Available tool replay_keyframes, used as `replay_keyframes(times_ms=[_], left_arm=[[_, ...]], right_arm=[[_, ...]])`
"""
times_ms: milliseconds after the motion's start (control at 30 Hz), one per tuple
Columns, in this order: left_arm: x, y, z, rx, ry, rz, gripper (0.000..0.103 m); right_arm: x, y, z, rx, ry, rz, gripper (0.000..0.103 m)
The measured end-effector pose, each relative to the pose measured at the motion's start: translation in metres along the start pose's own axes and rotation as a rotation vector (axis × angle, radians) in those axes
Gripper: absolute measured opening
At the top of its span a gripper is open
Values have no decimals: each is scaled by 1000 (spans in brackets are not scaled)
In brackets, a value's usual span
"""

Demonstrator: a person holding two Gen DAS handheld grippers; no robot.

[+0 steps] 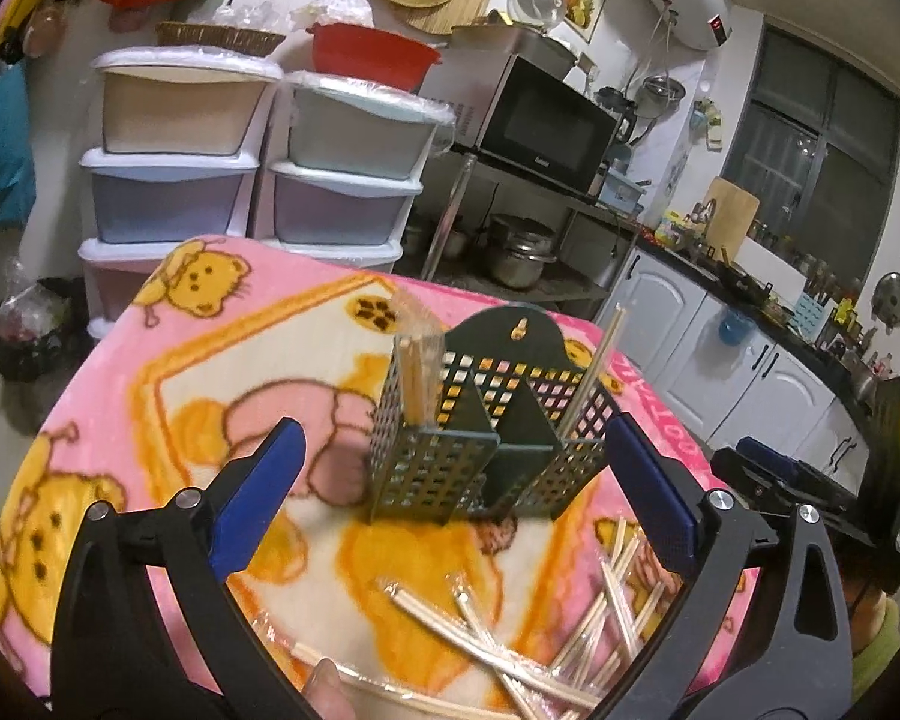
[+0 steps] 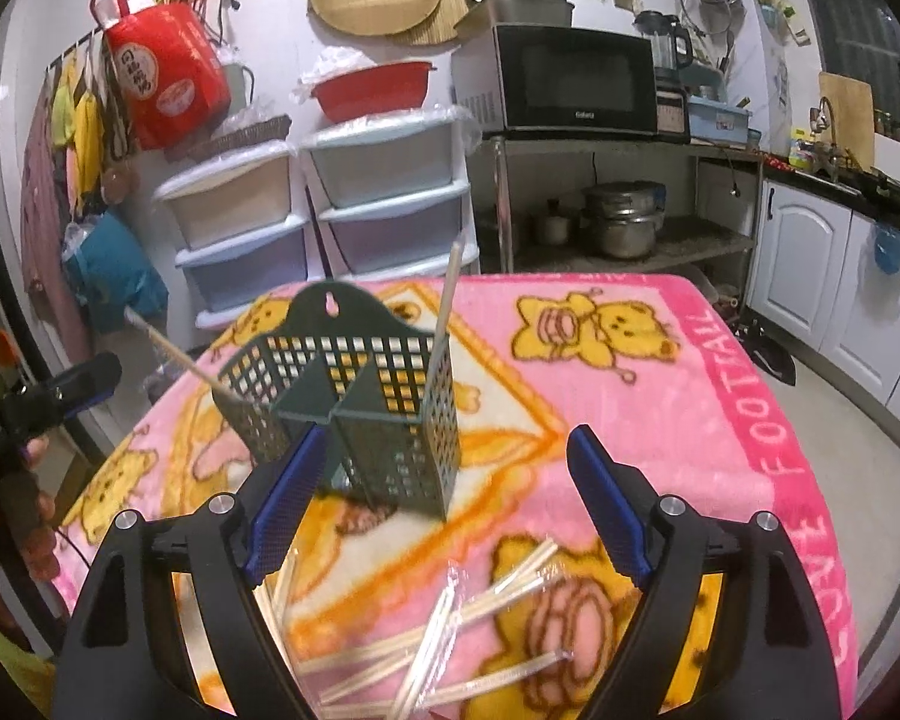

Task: Organize utensils
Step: 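Move the left tool back to the chopstick pile while the right tool returns too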

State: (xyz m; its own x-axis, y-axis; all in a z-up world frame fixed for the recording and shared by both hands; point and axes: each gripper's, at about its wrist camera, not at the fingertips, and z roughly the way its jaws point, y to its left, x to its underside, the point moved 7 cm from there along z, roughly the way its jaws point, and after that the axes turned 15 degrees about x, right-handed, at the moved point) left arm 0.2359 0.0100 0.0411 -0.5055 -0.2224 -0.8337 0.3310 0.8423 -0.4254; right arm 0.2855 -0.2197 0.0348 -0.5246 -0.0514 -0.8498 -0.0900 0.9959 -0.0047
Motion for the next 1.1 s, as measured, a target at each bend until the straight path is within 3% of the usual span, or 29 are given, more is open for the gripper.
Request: replay_keyframes(times_ms=[500,833,1100], left_arm=[[34,16,12,-17,83,-67,92],[63,22,28,-3,185,-110,92],[89,33,39,20,268,-211,92]], right_arm=[[46,-3,7,-14,103,-24,80],[71,4,15,-47,176,-35,79],[85,5,22,-78,229,-37,74]])
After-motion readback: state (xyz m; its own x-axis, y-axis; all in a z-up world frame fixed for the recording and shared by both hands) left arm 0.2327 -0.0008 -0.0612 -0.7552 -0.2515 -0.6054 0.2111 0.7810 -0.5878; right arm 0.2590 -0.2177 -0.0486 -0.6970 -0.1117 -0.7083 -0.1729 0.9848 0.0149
